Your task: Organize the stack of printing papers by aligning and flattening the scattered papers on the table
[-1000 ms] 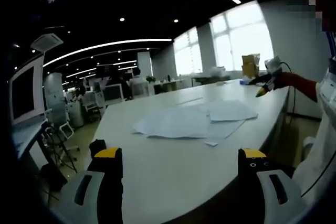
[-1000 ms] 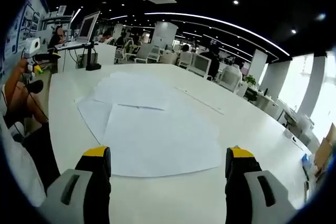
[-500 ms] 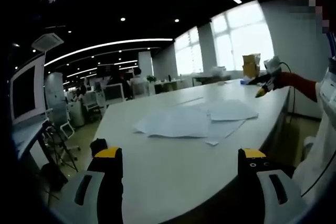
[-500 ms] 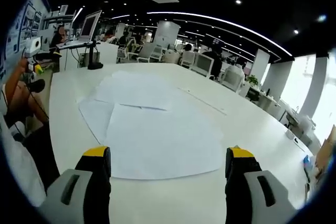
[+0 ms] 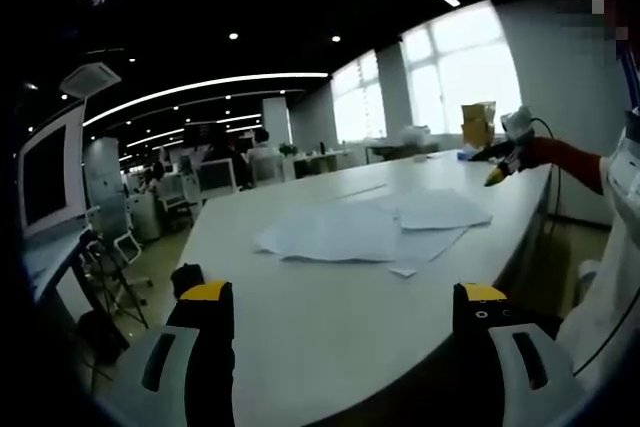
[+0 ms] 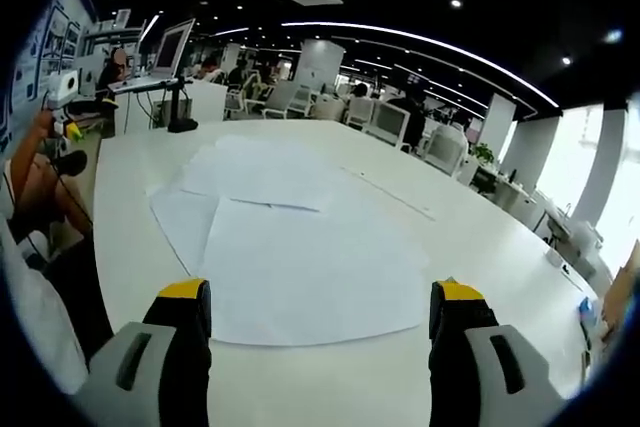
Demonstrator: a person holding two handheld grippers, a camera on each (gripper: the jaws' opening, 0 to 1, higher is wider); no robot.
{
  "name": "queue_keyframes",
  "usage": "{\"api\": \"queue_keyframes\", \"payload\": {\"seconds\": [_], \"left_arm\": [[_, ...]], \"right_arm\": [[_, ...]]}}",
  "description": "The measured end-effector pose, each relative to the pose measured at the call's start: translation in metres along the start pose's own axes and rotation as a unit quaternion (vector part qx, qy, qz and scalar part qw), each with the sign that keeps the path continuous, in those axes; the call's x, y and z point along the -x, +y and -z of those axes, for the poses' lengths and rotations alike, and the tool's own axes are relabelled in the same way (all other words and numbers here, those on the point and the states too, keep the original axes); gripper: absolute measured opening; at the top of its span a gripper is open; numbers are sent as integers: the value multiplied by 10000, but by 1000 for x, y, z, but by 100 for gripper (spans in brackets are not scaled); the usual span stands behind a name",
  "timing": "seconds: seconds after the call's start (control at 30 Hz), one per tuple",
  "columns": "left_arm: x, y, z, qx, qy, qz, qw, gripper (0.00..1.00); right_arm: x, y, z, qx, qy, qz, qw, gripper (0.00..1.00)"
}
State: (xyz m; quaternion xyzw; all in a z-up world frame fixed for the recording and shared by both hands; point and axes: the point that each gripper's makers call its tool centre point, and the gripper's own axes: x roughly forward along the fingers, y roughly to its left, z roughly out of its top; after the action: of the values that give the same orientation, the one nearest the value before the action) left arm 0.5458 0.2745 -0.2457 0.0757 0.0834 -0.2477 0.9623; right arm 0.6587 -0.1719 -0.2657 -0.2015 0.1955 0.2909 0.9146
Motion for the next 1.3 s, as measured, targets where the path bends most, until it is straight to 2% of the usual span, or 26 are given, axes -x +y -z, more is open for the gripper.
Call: {"api": "queue_keyframes", "payload": {"seconds": [1.3], "left_arm": [[3,2,3,29,14,-34,10000,93]], "right_arm": [[-9,7,-9,102,-15,-115,9999,85]]}}
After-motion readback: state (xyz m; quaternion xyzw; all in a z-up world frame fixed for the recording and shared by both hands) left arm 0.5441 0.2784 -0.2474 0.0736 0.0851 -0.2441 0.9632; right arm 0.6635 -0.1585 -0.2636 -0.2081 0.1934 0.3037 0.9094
